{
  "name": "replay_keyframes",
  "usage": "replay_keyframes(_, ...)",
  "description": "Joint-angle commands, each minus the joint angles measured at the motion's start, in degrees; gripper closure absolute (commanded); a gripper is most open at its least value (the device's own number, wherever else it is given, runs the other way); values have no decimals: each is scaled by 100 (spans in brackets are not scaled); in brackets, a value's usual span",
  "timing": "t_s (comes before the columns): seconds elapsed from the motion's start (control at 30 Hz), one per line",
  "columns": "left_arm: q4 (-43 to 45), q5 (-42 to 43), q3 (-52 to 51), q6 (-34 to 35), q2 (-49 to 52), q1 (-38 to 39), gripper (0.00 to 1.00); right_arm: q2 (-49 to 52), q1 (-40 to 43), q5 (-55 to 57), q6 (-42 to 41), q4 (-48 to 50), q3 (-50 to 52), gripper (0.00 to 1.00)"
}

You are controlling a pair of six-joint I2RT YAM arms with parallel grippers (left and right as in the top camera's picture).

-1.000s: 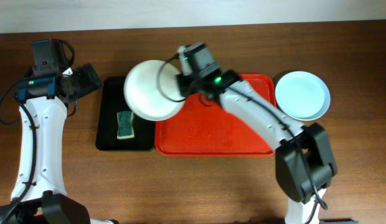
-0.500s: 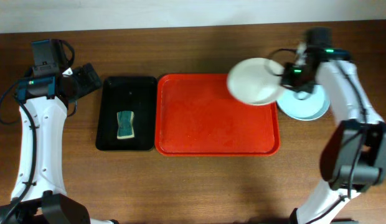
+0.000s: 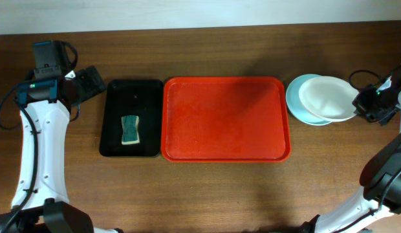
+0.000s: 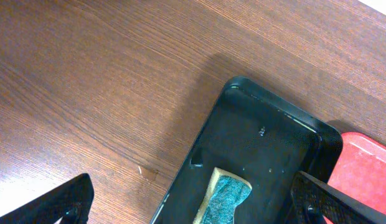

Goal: Clean dirty plates on tray and stack at the side
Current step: 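Carry the white plate right and set it on the pale blue plate stack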

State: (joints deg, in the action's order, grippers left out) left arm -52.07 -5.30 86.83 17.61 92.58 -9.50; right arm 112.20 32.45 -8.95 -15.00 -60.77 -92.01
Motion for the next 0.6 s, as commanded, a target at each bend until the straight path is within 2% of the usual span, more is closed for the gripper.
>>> replay_keyframes(0.0,7,39,9,42,-2,-11,1,-219,-63,57,-31,127,297,96)
replay_keyframes(0.3,7,39,9,42,-2,-11,1,-219,-328,-197,-31,715,748,95)
replay_keyframes(0.37,7,39,9,42,-2,-11,1,-219,-455,-264,-28,774,748,85)
replay_keyframes(0.43,7,39,9,42,-2,-11,1,-219,-573,-245,-28,793,748,68)
replay_keyframes(0.53,7,39,9,42,-2,-11,1,-219,-695,-37,-28,796,748,56)
replay_keyframes(0.57,7,39,9,42,-2,-11,1,-219,-715,87,-26,778,748,47)
